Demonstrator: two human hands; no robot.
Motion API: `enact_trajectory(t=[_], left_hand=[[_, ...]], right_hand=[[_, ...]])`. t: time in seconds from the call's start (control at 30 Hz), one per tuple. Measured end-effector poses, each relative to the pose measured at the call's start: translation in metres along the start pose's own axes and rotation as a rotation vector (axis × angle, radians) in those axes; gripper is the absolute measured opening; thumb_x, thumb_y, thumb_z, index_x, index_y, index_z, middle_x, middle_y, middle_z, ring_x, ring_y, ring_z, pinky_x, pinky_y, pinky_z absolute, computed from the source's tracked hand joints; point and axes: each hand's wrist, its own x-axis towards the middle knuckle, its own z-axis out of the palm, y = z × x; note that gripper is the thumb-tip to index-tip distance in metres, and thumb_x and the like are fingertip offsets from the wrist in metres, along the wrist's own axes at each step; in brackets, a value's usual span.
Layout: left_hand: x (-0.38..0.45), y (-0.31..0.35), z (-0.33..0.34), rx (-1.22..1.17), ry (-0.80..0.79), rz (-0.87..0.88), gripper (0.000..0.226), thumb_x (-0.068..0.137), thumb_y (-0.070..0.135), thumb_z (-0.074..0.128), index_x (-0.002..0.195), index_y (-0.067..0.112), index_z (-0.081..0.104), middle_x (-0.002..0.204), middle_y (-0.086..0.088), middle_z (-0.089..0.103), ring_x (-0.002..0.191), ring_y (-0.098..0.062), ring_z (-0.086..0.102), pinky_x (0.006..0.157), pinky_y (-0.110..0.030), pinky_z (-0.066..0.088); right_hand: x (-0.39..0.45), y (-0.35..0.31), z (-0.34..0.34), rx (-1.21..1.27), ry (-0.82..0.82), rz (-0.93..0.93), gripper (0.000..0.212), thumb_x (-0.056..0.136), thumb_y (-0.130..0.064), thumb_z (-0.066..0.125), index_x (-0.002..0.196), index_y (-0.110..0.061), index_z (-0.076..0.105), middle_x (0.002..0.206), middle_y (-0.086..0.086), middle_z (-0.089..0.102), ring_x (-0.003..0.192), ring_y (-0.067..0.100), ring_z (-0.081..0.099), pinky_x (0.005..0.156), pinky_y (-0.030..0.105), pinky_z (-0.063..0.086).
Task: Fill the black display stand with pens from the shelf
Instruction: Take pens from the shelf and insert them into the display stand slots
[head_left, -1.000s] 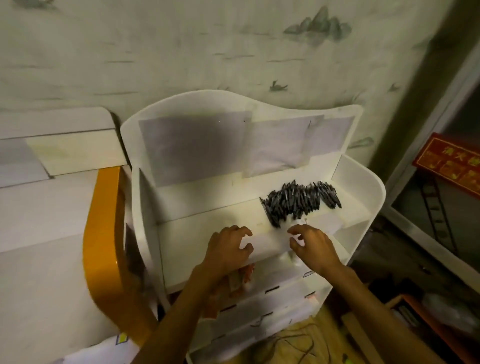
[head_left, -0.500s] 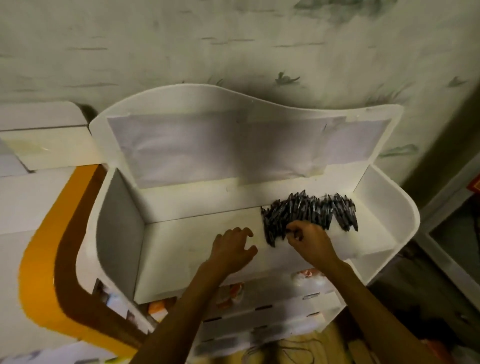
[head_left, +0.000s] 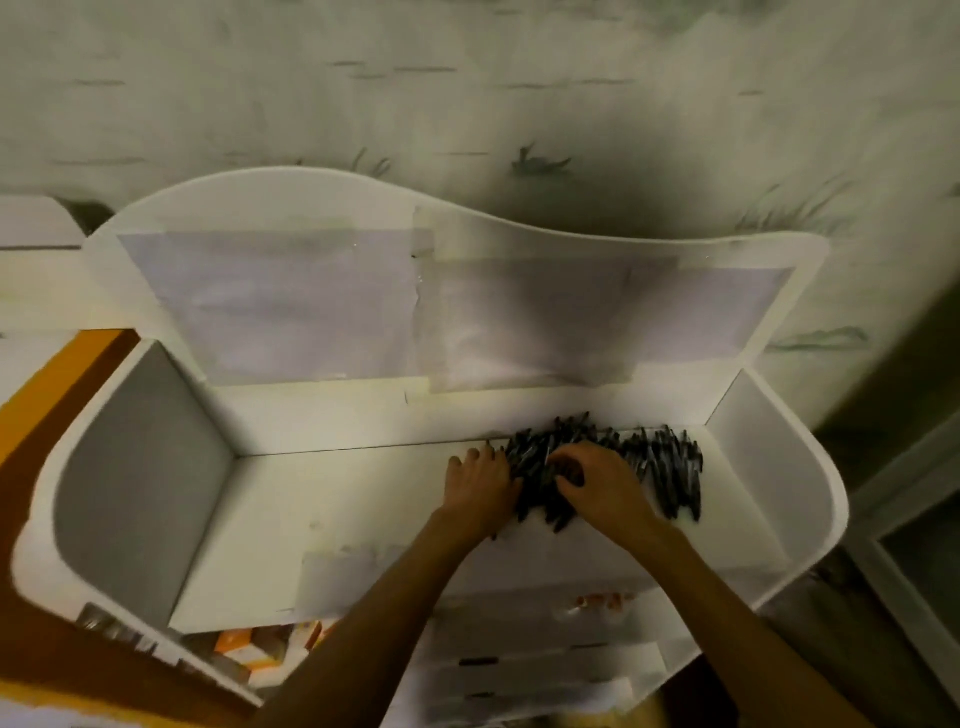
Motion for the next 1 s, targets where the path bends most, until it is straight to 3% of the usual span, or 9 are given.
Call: enact_trajectory(t=[0.2, 0.33, 0.43, 0.5, 0.57, 0.67, 0.73, 0.87, 1.0], left_hand=[[0.016, 0.006, 0.004, 0.181, -0.082, 0.033, 0.046, 0.099, 0.031, 0.054, 0.136, 0.004, 0.047, 0.141, -0.02, 0.046, 0.127, -0.036, 0.044, 0.104, -0.051, 0.038], [0.021, 0.01, 0.0, 0.131, -0.123, -0.004, 0.042, 0.097, 0.023, 0.056, 0.134, 0.004, 0.047, 0.134, -0.018, 0.049, 0.117, -0.032, 0.052, 0.099, -0.046, 0.042], [0.021, 0.007, 0.003, -0.033, -0.063, -0.013, 0.057, 0.095, 0.019, 0.061, 0.143, 0.005, 0.035, 0.137, -0.016, 0.046, 0.116, -0.031, 0.054, 0.095, -0.043, 0.046], [0.018, 0.004, 0.006, -0.252, 0.034, -0.067, 0.055, 0.095, 0.019, 0.058, 0.144, 0.01, 0.035, 0.135, -0.013, 0.05, 0.114, -0.03, 0.057, 0.091, -0.041, 0.048], [0.013, -0.002, 0.008, -0.379, 0.12, -0.176, 0.039, 0.096, 0.019, 0.05, 0.133, 0.009, 0.043, 0.122, -0.013, 0.06, 0.103, -0.031, 0.063, 0.082, -0.038, 0.048], [0.003, -0.016, 0.011, -0.443, 0.127, -0.336, 0.017, 0.094, 0.021, 0.047, 0.108, 0.013, 0.042, 0.1, -0.013, 0.065, 0.077, -0.026, 0.059, 0.068, -0.034, 0.046], [-0.005, -0.025, 0.012, -0.436, 0.117, -0.394, 0.015, 0.093, 0.021, 0.047, 0.103, 0.013, 0.04, 0.093, -0.01, 0.064, 0.071, -0.023, 0.054, 0.064, -0.032, 0.042], [-0.015, -0.038, 0.018, -0.396, 0.081, -0.478, 0.018, 0.095, 0.028, 0.047, 0.103, 0.013, 0.041, 0.097, -0.007, 0.064, 0.075, -0.021, 0.054, 0.067, -0.032, 0.044], [-0.016, -0.04, 0.022, -0.307, 0.042, -0.472, 0.043, 0.095, 0.046, 0.047, 0.122, 0.013, 0.043, 0.107, -0.004, 0.059, 0.088, -0.021, 0.058, 0.07, -0.032, 0.042]], right_hand=[[0.007, 0.02, -0.006, 0.015, -0.013, -0.041, 0.027, 0.088, -0.016, 0.066, 0.114, -0.023, 0.069, 0.116, 0.0, 0.067, 0.106, 0.019, 0.062, 0.094, 0.038, 0.052], [0.009, 0.024, -0.006, 0.03, -0.021, -0.057, 0.026, 0.089, -0.017, 0.067, 0.114, -0.023, 0.069, 0.116, -0.001, 0.067, 0.105, 0.017, 0.062, 0.093, 0.033, 0.052], [0.01, 0.031, -0.007, 0.032, 0.0, -0.073, 0.024, 0.09, -0.018, 0.067, 0.113, -0.024, 0.069, 0.115, -0.003, 0.066, 0.103, 0.016, 0.061, 0.087, 0.022, 0.046], [0.011, 0.036, -0.01, 0.051, 0.006, -0.073, 0.024, 0.091, -0.017, 0.066, 0.114, -0.022, 0.069, 0.115, -0.002, 0.067, 0.103, 0.017, 0.062, 0.088, 0.023, 0.047], [0.013, 0.04, -0.012, 0.064, 0.0, -0.073, 0.025, 0.092, -0.016, 0.064, 0.116, -0.021, 0.069, 0.115, 0.0, 0.068, 0.103, 0.018, 0.063, 0.09, 0.029, 0.051], [0.016, 0.041, -0.012, 0.067, 0.004, -0.073, 0.024, 0.093, -0.018, 0.063, 0.116, -0.021, 0.069, 0.115, 0.001, 0.068, 0.101, 0.018, 0.063, 0.089, 0.029, 0.051], [0.018, 0.039, -0.009, 0.079, 0.0, -0.077, 0.024, 0.094, -0.018, 0.064, 0.117, -0.021, 0.069, 0.114, 0.001, 0.067, 0.098, 0.016, 0.062, 0.088, 0.028, 0.051], [0.02, 0.034, -0.004, 0.091, -0.007, -0.106, 0.022, 0.094, -0.017, 0.064, 0.116, -0.02, 0.068, 0.113, 0.0, 0.067, 0.091, 0.009, 0.058, 0.083, 0.023, 0.048], [0.021, 0.029, 0.0, 0.076, -0.023, -0.114, 0.021, 0.095, -0.017, 0.062, 0.115, -0.017, 0.069, 0.114, 0.002, 0.067, 0.099, 0.017, 0.062, 0.09, 0.035, 0.053]])
